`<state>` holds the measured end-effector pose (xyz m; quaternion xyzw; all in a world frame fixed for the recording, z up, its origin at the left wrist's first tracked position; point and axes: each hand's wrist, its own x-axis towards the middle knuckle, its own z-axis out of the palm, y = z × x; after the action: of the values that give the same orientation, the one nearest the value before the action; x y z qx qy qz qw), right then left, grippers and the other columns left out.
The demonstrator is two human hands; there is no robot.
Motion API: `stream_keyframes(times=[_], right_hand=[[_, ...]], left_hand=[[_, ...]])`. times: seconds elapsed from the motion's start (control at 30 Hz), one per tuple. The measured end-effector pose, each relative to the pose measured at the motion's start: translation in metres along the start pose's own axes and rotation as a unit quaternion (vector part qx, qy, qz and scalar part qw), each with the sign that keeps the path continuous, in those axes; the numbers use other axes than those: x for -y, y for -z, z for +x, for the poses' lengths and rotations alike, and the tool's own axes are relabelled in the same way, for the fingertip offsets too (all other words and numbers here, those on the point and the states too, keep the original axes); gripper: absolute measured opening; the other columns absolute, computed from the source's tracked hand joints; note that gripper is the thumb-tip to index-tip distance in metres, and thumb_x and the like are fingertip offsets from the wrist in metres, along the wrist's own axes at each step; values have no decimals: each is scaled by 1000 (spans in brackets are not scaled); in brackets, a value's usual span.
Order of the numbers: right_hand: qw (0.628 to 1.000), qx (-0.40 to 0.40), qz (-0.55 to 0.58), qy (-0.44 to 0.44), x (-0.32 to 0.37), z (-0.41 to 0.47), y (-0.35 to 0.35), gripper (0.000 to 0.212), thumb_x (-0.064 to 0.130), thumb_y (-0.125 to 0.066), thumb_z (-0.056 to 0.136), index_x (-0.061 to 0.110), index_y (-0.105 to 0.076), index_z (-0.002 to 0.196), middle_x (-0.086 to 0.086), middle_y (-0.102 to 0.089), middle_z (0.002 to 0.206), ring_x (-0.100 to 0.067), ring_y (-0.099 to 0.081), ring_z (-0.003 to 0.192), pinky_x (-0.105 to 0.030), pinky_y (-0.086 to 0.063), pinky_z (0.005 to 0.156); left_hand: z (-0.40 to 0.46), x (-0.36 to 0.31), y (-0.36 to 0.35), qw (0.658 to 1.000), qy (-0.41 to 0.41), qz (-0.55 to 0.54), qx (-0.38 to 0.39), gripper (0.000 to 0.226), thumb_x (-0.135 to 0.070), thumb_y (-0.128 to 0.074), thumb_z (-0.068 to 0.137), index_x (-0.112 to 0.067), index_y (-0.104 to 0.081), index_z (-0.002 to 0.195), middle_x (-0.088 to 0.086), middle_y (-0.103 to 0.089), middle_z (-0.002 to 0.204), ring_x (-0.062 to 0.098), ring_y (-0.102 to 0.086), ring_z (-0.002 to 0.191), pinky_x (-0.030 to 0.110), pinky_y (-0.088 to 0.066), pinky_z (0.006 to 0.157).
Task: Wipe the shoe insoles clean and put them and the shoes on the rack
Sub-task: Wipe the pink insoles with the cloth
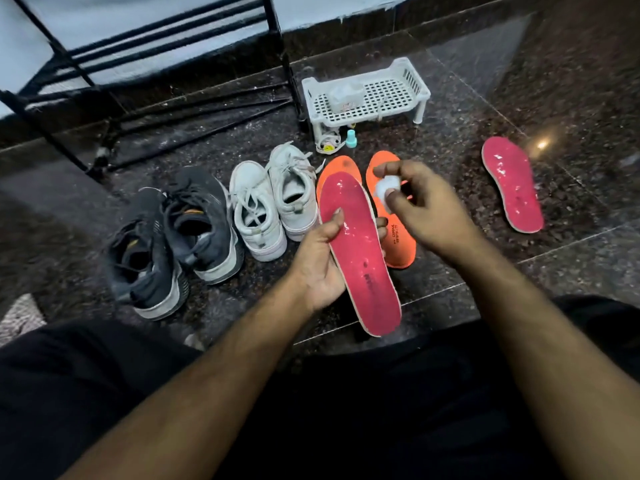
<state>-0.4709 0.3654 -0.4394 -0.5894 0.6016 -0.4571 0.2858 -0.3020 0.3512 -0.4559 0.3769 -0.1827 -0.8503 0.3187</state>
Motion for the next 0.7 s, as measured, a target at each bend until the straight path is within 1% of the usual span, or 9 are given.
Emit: stream_keyframes(times=[0.07, 0.13, 0.23, 0.3, 0.4, 0.47, 0.53, 0.63, 0.7], right_hand=[[999, -44, -23, -1, -7, 6, 6, 34, 19, -57, 86, 35, -62, 115, 0, -64, 117, -14, -66, 88, -37, -54, 85], [998, -50, -42, -6, -12, 9, 8, 33, 16, -64, 86, 28, -63, 117, 0, -64, 116, -10, -66, 79, -25, -53, 76], [998, -15, -60, -9, -16, 20, 10, 29, 12, -72, 85, 22, -69, 112, 5, -65, 96, 0, -61, 70, -13, -46, 68], [997, -19, -78, 4, -16, 27, 12, 20, 16, -75, 83, 23, -74, 102, 12, -64, 83, 2, -60, 69, -12, -44, 67], [997, -53, -54, -5, -23, 40, 16, 14, 18, -74, 83, 16, -73, 97, 11, -69, 79, -6, -60, 62, -17, -44, 62], [997, -68, -25, -20, -30, 46, 14, 14, 16, -72, 83, 13, -68, 96, 2, -73, 85, -24, -67, 71, -33, -53, 64], [997, -71, -21, -30, -38, 50, 11, 14, 16, -71, 81, 16, -62, 92, 1, -74, 88, -27, -69, 78, -45, -55, 69], [997, -49, -40, -39, -44, 51, 7, 17, 18, -70, 81, 22, -57, 92, 8, -71, 86, -18, -68, 79, -41, -54, 67], [998, -25, -56, -34, -46, 50, 4, 23, 20, -71, 82, 26, -58, 100, 7, -67, 90, -18, -66, 78, -40, -55, 71]], left_hand=[[9, 4, 0, 1000, 22, 1, 15, 50, -38, -44, 103, 6, -67, 114, 21, -72, 106, 35, -72, 97, 58, -54, 86], [16, 6, -4, 998, 32, 36, 32, 57, -46, -44, 102, 3, -71, 104, 19, -71, 102, 42, -68, 105, 64, -49, 93], [28, 8, -5, 995, 47, 72, 60, 72, -69, -36, 96, -6, -65, 114, 16, -67, 100, 51, -59, 120, 68, -45, 99], [37, 8, 0, 994, 59, 67, 60, 85, -80, -28, 91, -8, -70, 109, 16, -68, 99, 52, -60, 118, 68, -49, 92], [51, 7, 10, 991, 93, 67, 75, 100, -86, -17, 87, -9, -79, 99, 16, -73, 108, 39, -70, 98, 60, -57, 75], [57, 7, 15, 990, 88, 54, 94, 96, -82, -18, 91, -8, -76, 109, 15, -69, 122, 33, -72, 89, 54, -59, 64], [62, 9, 18, 991, 71, 49, 103, 88, -76, -19, 96, -8, -73, 113, 17, -66, 124, 30, -69, 83, 49, -59, 58], [64, 9, 19, 990, 70, 57, 107, 86, -74, -20, 97, -12, -79, 101, 19, -64, 109, 29, -65, 76, 45, -59, 59], [64, 8, 18, 989, 74, 52, 114, 85, -74, -20, 97, -13, -80, 98, 19, -62, 106, 30, -64, 75, 44, -59, 59]])
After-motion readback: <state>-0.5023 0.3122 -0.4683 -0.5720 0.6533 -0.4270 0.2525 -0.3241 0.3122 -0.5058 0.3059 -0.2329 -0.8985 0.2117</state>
